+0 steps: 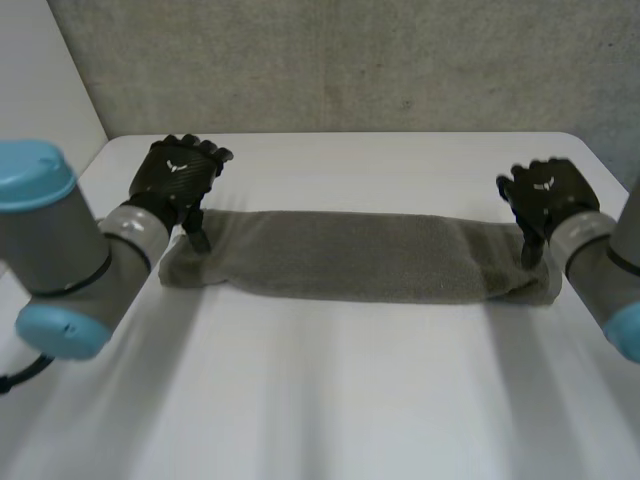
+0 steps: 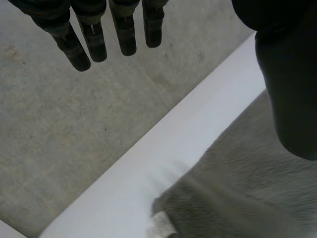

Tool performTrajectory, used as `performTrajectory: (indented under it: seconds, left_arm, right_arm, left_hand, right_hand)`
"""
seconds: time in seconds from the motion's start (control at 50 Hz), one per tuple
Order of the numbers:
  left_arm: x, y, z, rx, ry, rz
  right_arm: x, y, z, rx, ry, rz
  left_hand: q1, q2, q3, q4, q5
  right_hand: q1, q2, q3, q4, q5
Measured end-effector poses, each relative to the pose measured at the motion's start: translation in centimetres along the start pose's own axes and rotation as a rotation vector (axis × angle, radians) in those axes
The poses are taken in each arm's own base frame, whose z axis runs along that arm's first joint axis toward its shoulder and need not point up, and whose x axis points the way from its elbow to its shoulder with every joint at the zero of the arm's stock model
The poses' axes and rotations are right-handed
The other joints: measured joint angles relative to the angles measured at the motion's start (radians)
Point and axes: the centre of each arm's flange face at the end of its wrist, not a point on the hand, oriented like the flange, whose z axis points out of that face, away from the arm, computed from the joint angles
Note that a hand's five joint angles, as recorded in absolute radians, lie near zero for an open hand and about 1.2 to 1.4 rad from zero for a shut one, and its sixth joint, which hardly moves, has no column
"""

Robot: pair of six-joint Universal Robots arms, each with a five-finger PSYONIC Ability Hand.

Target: Fold the towel.

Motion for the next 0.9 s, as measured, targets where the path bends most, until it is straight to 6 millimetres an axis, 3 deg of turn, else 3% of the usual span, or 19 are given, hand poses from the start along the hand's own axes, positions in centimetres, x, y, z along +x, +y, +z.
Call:
performTrajectory:
  seconds: [0.18,0.24,0.34,0.48,0.72,0.84,0.9]
  left_arm:
    - [0.9,0.9,-4.1,0.055,-0.012,-0.158]
    - [1.1,1.4,-4.5,0.069,-0.015,-0.166]
    - [1.5,2.3,-4.8,0.088,-0.023,-0.163]
    - [1.6,2.7,-4.7,0.089,-0.025,-0.155]
    - [1.7,2.9,-4.8,0.081,-0.021,-0.155]
    - [1.8,3.0,-4.8,0.079,-0.019,-0.155]
    - [1.8,3.0,-4.9,0.077,-0.019,-0.155]
  right_arm:
    - [-0.4,4.6,-0.3,-0.111,-0.048,0.037]
    - [-0.4,5.6,0.4,-0.125,-0.044,0.047]
    - [0.0,7.4,2.0,-0.144,-0.023,0.063]
    - [0.1,9.4,3.7,-0.185,-0.014,0.074]
    - [0.0,10.1,4.3,-0.203,-0.020,0.110]
    - [0.1,9.8,4.4,-0.182,-0.027,0.194]
    - [0.4,9.7,4.5,-0.177,-0.020,0.216]
  left_hand:
    - [0.000,0.000,-0.001,0.000,0.000]
    - [0.000,0.000,-0.001,0.000,0.000]
    - [0.000,0.000,-0.001,0.000,0.000]
    - [0.000,0.000,-0.001,0.000,0.000]
    - [0.000,0.000,-0.001,0.000,0.000]
    - [-0.001,0.000,-0.001,0.000,0.000]
    - [-0.001,0.000,-0.001,0.000,0.000]
  right_hand:
    - [0.013,0.005,0.006,0.004,0.008]
    - [0.072,0.050,0.053,0.042,0.068]
    - [0.368,0.357,0.359,0.346,0.369]
    - [0.436,0.409,0.423,0.412,0.436]
    - [0.475,0.446,0.461,0.446,0.466]
    - [1.059,1.024,1.027,1.032,1.052]
    - [1.086,1.042,1.079,1.089,1.092]
